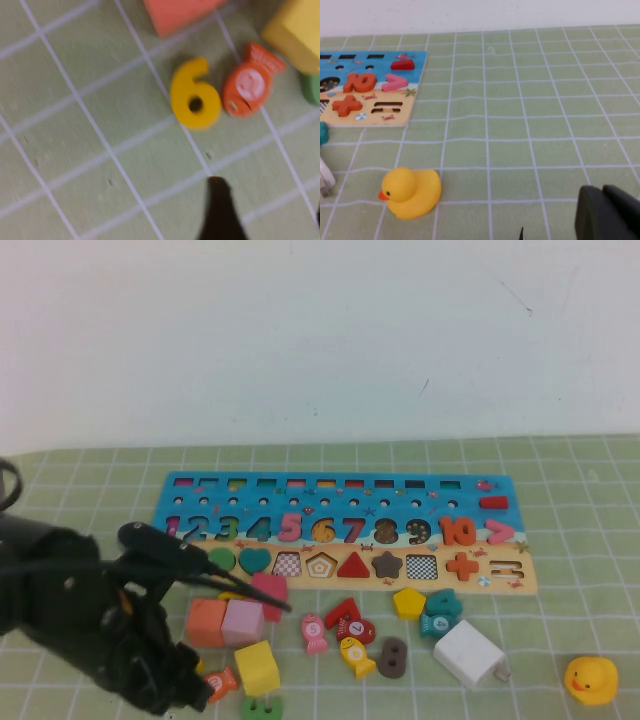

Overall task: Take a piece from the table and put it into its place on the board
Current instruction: Pick up the "number 6"

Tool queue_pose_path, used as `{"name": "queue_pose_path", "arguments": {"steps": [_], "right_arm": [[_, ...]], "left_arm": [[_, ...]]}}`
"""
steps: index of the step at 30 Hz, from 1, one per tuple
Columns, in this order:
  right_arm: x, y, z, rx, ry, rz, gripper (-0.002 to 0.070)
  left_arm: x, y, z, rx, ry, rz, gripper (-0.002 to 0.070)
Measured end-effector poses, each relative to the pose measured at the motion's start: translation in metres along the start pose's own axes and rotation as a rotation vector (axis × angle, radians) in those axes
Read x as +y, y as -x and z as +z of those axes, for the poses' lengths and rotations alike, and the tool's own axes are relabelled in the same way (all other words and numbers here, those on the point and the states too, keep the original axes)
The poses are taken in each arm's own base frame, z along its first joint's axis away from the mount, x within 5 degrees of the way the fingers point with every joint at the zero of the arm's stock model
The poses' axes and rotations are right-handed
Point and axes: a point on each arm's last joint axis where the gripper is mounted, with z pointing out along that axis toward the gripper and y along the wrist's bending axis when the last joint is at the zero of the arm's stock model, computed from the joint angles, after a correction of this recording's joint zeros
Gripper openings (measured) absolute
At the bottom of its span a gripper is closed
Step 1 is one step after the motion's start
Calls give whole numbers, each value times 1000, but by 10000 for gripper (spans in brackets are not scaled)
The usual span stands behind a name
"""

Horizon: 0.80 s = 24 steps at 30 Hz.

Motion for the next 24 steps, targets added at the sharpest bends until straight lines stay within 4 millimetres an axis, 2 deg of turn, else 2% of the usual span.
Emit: {"name": "queue_pose_path", "arguments": {"steps": [3, 11, 18, 24], "right_arm": [[0, 0, 0, 0, 0, 0, -1], [0, 0, 0, 0, 0, 0, -1], [0, 0, 0, 0, 0, 0, -1], [0, 0, 0, 0, 0, 0, -1]], "left_arm": [[3, 15, 9, 14, 11, -1, 419], [11, 48, 41, 86, 38, 19, 442], [16, 48, 70, 180, 63, 35, 443], [18, 49, 71, 173, 66, 27, 412]]}}
